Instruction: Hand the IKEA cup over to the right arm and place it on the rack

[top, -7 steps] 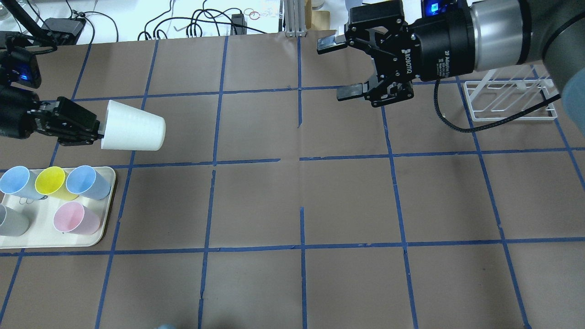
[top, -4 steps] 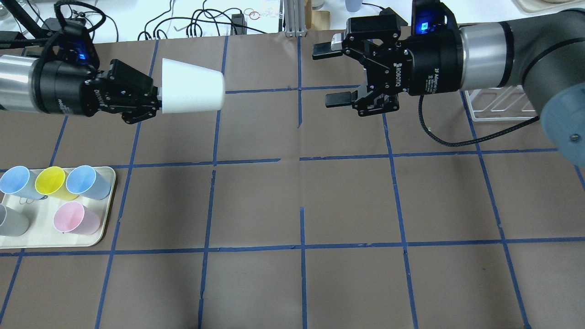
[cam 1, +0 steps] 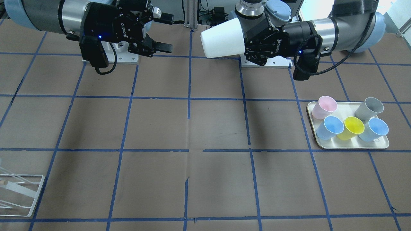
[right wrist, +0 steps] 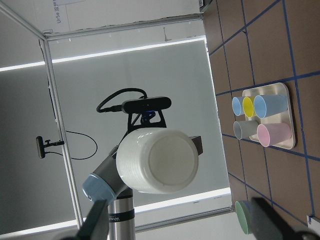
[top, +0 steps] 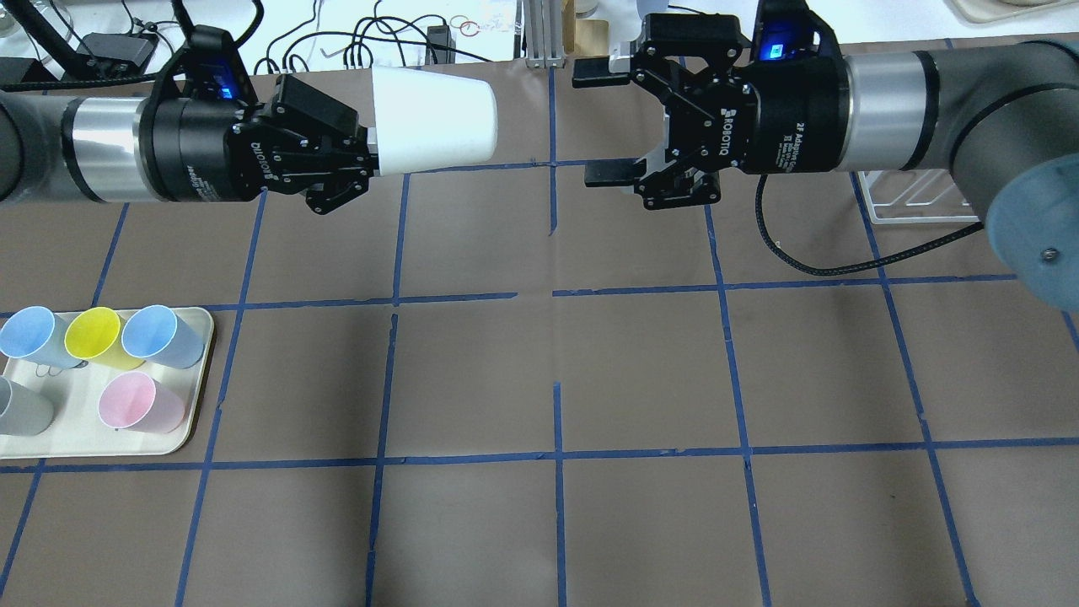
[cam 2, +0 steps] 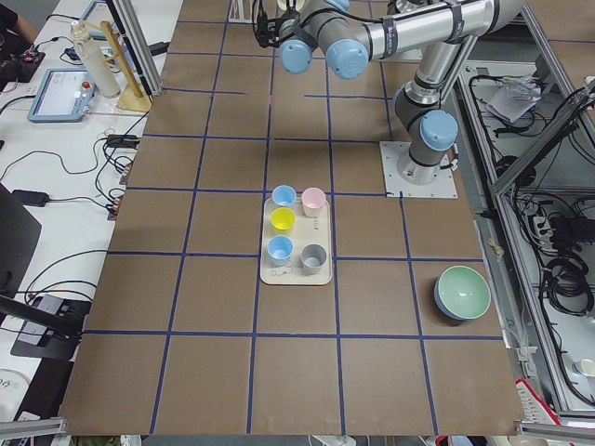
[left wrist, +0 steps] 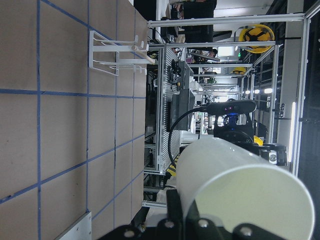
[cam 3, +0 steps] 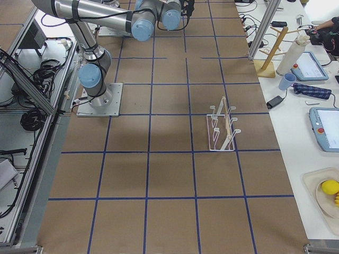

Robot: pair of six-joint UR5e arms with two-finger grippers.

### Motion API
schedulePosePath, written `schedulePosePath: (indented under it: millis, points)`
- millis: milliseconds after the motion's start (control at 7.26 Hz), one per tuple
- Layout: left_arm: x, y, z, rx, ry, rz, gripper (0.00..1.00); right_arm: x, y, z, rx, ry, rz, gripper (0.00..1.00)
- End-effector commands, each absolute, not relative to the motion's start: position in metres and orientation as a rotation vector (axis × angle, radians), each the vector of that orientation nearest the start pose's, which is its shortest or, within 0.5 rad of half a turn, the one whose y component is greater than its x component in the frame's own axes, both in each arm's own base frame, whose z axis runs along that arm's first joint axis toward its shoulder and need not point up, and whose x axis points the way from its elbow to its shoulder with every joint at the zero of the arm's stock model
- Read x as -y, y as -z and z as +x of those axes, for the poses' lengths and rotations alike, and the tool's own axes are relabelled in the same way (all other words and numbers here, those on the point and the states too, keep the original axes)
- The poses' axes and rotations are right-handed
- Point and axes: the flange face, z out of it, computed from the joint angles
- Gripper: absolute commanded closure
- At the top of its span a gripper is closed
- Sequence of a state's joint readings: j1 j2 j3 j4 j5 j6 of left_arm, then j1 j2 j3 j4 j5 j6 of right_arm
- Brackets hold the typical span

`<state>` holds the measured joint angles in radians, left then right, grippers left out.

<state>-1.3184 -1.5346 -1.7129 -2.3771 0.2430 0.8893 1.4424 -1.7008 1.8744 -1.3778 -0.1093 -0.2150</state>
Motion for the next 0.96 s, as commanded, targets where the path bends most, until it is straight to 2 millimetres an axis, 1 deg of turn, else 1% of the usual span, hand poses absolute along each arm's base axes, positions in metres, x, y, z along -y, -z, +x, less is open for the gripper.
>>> schedulePosePath:
  millis: [0, 138, 275, 551, 689, 826]
  points:
    - [0.462, -0.454, -0.155, 1.644, -0.023, 0.092, 1.0, 0.448, -0.468, 0.183, -1.605, -0.082, 0.234, 0.0]
    - [0.461, -0.454, -0.162, 1.641, -0.015, 0.085, 1.0, 0.447, -0.467, 0.188, -1.605, -0.096, 0.23, 0.0]
    - [0.46, -0.455, -0.166, 1.631, -0.017, 0.088, 1.0, 0.447, -0.468, 0.189, -1.603, -0.098, 0.233, 0.0]
    - [0.457, -0.449, -0.168, 1.629, -0.006, 0.093, 1.0, 0.446, -0.473, 0.189, -1.6, -0.112, 0.247, 0.0]
    - [0.457, -0.449, -0.168, 1.63, -0.006, 0.091, 1.0, 0.448, -0.48, 0.189, -1.56, -0.131, 0.281, 0.0]
    - [0.457, -0.449, -0.168, 1.629, -0.006, 0.093, 1.0, 0.449, -0.482, 0.189, -1.537, -0.13, 0.289, 0.0]
